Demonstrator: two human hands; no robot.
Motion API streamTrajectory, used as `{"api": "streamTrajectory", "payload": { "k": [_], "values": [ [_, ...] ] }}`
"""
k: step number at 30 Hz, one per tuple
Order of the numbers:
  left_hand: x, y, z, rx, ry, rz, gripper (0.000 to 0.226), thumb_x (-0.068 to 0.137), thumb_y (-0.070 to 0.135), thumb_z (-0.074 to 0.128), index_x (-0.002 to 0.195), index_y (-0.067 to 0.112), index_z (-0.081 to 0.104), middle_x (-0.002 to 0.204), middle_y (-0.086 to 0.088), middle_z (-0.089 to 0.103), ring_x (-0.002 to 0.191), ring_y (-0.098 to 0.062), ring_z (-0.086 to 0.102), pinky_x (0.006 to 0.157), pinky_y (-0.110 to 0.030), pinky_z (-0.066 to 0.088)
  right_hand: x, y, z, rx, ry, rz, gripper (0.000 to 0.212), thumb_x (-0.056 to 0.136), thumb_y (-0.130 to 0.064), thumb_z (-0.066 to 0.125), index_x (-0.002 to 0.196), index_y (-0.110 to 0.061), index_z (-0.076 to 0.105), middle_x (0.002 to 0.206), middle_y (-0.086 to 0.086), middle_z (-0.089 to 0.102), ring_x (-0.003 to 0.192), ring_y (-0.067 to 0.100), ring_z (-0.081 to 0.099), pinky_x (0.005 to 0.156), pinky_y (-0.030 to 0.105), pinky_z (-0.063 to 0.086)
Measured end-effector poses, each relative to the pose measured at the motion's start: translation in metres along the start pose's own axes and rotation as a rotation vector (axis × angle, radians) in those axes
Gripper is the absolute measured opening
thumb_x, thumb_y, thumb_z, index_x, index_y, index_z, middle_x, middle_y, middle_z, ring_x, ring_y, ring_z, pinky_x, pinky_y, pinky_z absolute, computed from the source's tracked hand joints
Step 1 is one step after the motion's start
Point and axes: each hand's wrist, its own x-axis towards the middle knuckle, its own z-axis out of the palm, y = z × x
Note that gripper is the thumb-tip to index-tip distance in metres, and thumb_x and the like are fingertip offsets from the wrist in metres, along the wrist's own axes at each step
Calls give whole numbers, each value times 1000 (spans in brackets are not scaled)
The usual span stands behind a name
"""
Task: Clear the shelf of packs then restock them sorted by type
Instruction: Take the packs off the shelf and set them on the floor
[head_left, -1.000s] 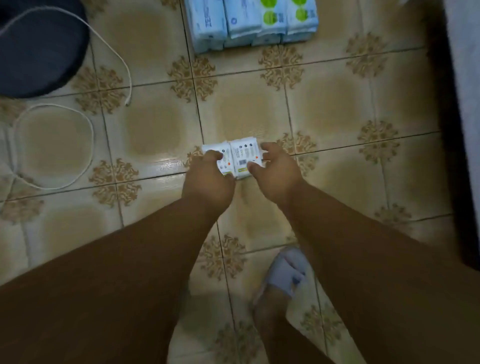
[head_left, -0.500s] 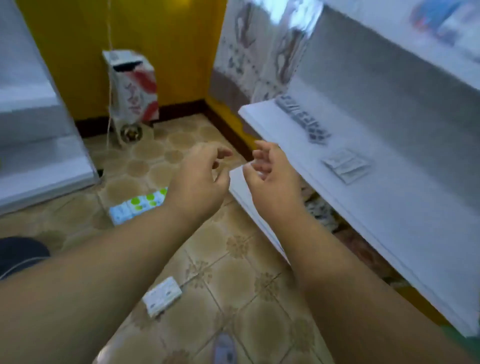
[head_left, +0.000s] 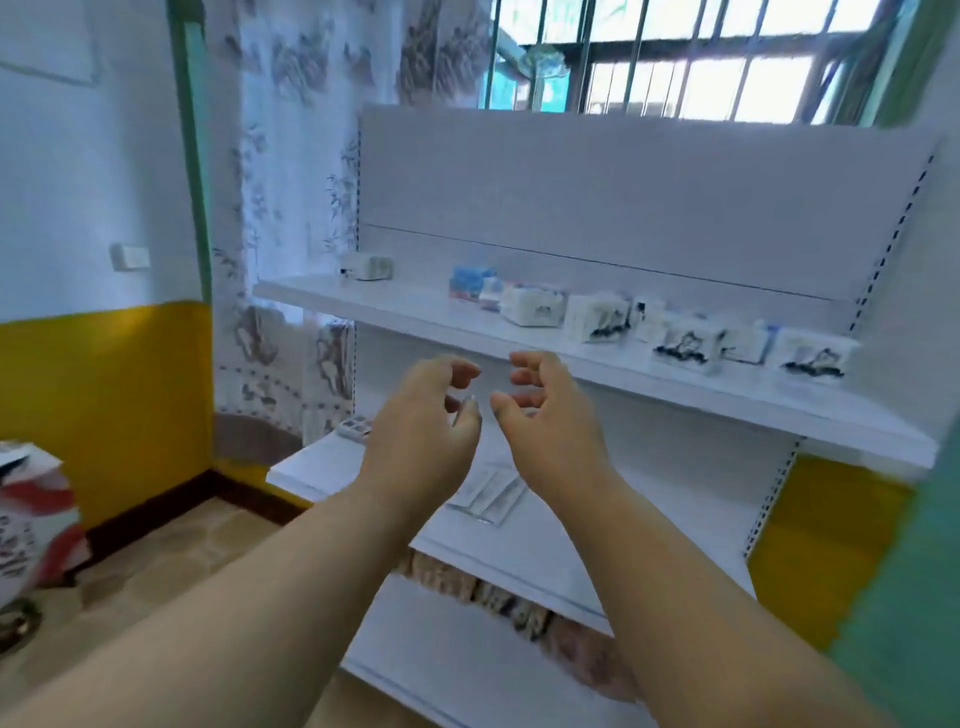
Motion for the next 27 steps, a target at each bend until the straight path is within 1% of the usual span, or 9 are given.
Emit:
{"api": "streamTrajectory", "payload": {
  "k": [4,7,9,12,18,20,22,24,27],
  "values": [
    [38,23,50,2,-12,37,25,93,22,58,117,28,57,106,14,56,82,2,54,69,-13,41,41,29,-37,-25,19,24,38,91,-21,66,125,-30,53,111,-11,58,90,1,58,71,14,47],
    [66,17,79,10,-28,8,27,93,19,59,118,28,56,107,12,56,85,-2,56,76,-20,49,68,57,-48,-106,15,29,39,92,-23,65,127,-32,52,114,-11,57,93,4,59,78,23,51],
    [84,8,95,18,-32,-12,26,93,18,59,116,30,56,106,12,56,84,0,55,75,-22,50,86,76,-50,-122,21,42,38,92,-25,64,127,-32,51,115,-11,57,95,6,59,80,25,51],
    [117,-5,116,21,-51,10,26,93,19,57,116,30,55,105,14,55,83,-3,55,71,-21,46,120,98,-45,-126,54,62,39,92,-25,64,127,-33,51,117,-12,56,95,4,58,79,26,51],
    [205,-32,153,44,-104,73,29,95,22,58,123,30,54,120,9,59,95,-8,57,85,-31,54,210,124,-30,-231,142,70,42,93,-26,62,132,-26,49,124,-7,55,100,8,58,80,23,43],
    [240,-43,169,37,-131,86,29,95,21,59,123,27,55,123,8,60,95,-7,56,85,-27,52,248,133,-24,-302,180,97,40,92,-25,62,130,-26,49,127,-3,53,102,12,58,82,25,44],
    [270,-52,184,48,-171,100,30,95,21,60,124,26,55,123,7,61,94,-7,56,84,-24,49,283,143,-18,-400,203,139,40,91,-25,62,128,-27,48,131,3,50,107,19,57,86,29,46],
    [299,-63,200,65,-213,111,30,94,23,62,123,26,55,123,6,61,96,-10,57,86,-26,49,313,155,-11,-514,209,197,45,90,-27,61,132,-30,46,136,9,43,113,25,53,91,34,48],
    [347,-86,227,181,-229,130,37,88,28,70,123,24,57,123,0,61,101,-16,58,91,-32,51,349,171,-3,-716,211,336,55,92,-42,57,143,-37,37,151,12,26,131,33,38,102,43,42]
  ]
}}
